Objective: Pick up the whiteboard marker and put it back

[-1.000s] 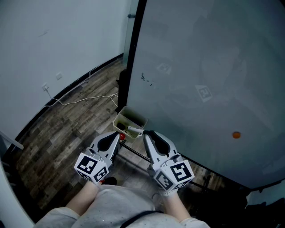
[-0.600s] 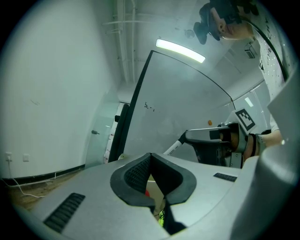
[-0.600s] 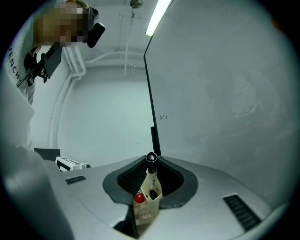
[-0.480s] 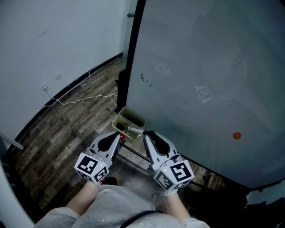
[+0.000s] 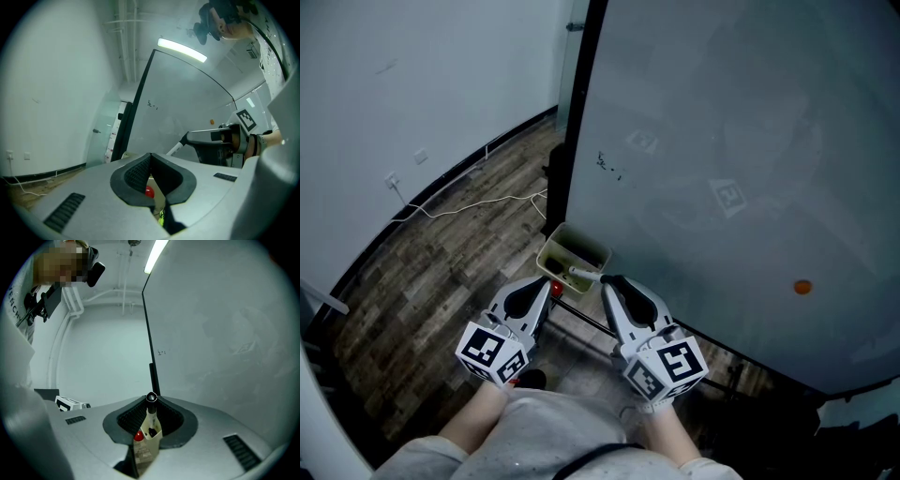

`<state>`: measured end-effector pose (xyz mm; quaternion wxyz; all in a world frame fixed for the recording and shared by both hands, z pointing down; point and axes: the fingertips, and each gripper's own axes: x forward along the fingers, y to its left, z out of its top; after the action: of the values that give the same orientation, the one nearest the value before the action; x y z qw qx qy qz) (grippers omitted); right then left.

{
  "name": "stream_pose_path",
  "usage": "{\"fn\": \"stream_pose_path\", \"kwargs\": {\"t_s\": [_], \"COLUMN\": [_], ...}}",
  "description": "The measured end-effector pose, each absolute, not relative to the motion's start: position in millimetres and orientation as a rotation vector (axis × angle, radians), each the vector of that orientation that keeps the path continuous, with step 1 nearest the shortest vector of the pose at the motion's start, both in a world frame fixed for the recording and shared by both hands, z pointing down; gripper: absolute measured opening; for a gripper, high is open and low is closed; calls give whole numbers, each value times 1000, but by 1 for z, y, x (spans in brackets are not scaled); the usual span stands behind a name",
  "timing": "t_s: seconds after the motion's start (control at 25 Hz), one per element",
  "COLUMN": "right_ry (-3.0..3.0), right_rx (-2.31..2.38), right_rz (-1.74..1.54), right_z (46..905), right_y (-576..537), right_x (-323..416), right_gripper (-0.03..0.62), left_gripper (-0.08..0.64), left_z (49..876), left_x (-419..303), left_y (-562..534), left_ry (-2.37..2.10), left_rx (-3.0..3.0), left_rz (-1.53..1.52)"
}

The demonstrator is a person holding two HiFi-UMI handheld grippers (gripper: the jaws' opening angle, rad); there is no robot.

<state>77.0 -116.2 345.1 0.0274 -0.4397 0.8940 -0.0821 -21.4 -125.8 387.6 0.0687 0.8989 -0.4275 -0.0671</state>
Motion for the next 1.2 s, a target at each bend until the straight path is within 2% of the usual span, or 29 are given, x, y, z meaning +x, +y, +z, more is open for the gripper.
{"fn": "stream_pose_path", "kwargs": {"t_s": [1.2], "right_ry": [2789], "right_rx": [-1407], "right_rz": [-379], "right_z": [387], "right_y": [-135], "right_x": [66], "right_gripper": [78], "left_gripper": [15], "left_z": [431], "left_x": [-30], "left_y": [-148], "left_ry": [-1261], "left_rx": [2657], "left_rz": [-125]}}
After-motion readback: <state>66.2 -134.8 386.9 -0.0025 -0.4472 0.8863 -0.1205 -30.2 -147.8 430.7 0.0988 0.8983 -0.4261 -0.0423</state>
